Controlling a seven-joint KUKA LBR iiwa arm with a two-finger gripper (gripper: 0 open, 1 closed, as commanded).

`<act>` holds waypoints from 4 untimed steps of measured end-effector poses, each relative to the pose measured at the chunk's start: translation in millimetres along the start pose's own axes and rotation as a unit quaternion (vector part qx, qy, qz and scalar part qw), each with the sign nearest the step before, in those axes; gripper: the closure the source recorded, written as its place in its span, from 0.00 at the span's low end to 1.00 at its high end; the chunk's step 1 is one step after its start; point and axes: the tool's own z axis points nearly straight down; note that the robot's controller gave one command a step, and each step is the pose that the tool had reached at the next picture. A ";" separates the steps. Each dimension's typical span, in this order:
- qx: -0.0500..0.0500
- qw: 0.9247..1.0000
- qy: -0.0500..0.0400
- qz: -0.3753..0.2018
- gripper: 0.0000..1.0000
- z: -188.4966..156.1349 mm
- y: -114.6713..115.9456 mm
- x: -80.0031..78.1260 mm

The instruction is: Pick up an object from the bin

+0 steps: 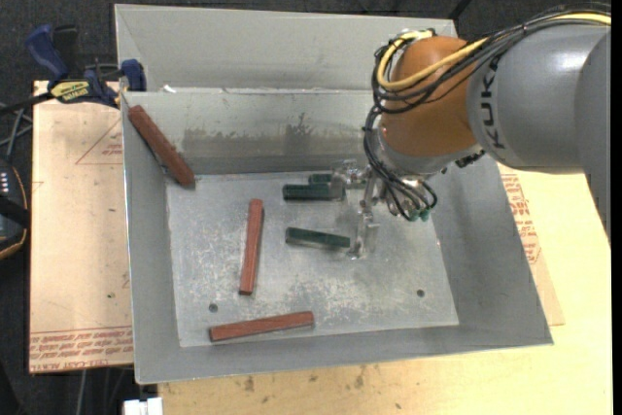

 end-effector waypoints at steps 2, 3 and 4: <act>-0.001 0.995 0.004 -0.101 1.00 51.0 29.3 8.3; -0.001 0.995 0.004 -0.100 1.00 51.0 29.3 8.3; -0.001 0.995 0.003 -0.105 1.00 -56.4 28.5 5.7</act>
Offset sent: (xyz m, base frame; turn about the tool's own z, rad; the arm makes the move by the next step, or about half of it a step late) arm -0.0122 0.0269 -0.0526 -0.2013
